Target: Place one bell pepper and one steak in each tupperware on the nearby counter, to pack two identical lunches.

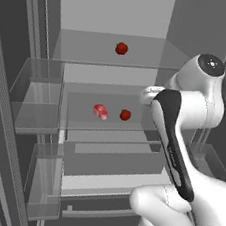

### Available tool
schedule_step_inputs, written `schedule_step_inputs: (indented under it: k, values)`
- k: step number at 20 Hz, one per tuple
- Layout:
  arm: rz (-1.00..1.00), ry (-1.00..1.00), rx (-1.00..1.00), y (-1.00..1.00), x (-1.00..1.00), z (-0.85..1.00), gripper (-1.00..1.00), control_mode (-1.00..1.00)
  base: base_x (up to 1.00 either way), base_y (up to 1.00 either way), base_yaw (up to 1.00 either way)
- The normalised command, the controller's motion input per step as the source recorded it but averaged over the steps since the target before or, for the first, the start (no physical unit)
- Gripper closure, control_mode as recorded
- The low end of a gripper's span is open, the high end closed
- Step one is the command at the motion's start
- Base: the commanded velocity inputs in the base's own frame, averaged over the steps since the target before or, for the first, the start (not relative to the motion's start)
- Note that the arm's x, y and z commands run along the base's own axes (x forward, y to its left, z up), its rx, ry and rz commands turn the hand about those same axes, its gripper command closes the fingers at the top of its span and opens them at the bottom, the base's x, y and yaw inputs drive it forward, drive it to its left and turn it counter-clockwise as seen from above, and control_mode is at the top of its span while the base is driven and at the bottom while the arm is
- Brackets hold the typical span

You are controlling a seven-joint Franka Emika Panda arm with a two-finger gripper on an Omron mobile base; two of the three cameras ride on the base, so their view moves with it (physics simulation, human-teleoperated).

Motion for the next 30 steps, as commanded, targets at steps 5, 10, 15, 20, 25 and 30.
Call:
schedule_step_inputs:
  k: [5, 10, 15, 20, 25, 30]
  values:
    - [0.06, 0.13, 0.0, 0.01, -1.0, -0.81, 1.0, -1.0, 0.0, 0.0, 0.0]
    - [0.0, 0.01, 0.03, 0.0, -0.51, -0.13, 1.0, -1.0, 0.0, 0.0, 0.0]
    - [0.0, 0.0, 0.0, 0.0, 0.0, 0.0, 1.0, 1.0, -0.24, 0.02, 0.0]
    - [0.0, 0.0, 0.0, 0.0, 0.0, 0.0, 1.0, 1.0, -1.0, 0.26, -0.01]
    - [0.0, 0.0, 0.0, 0.0, 0.0, 0.0, 1.0, 1.0, -1.0, 0.31, 0.0]
    - [0.0, 0.0, 0.0, 0.0, 0.0, 0.0, 1.0, 1.0, -0.93, 0.1, 0.0]
